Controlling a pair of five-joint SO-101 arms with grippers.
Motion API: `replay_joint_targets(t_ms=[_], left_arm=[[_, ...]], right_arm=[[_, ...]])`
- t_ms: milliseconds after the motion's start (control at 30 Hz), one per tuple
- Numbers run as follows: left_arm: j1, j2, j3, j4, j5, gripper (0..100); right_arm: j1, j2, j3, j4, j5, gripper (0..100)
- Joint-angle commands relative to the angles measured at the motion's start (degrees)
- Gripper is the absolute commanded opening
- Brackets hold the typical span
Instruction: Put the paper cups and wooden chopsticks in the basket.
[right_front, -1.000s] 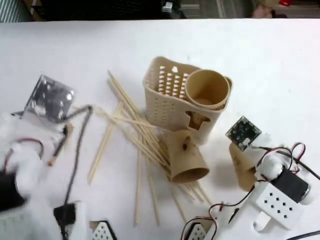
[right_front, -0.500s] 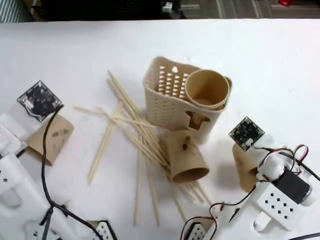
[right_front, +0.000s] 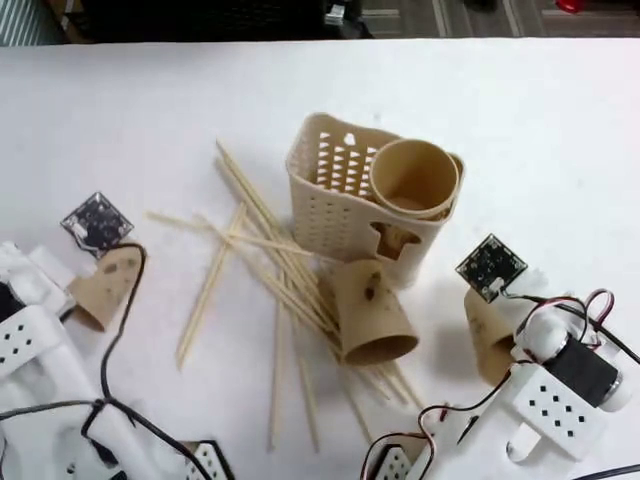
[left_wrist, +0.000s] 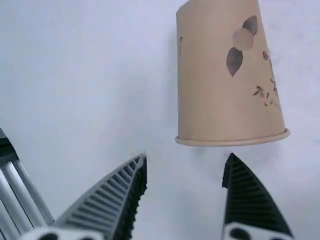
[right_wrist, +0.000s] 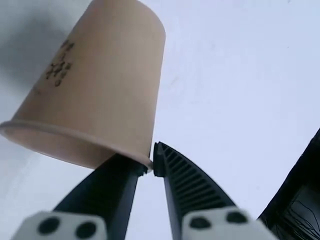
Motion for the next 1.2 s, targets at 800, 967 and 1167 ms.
replay_joint_targets(t_ms=[800,967,1167], left_arm=[[9.98,-0.4,13.54,-16.7,6.77,2],[10.15,-0.4,11.87,-15.82,12.66,2],[10.07,-0.4,0.09,-2.2,22.07,2]], right_arm=[[7.96,-0.48,-6.59,0.4,-0.09,1.9],[9.54,-0.48,-9.67,0.4,-0.62,1.9],[9.54,-0.48,-16.0,0.4,-8.0,1.9]])
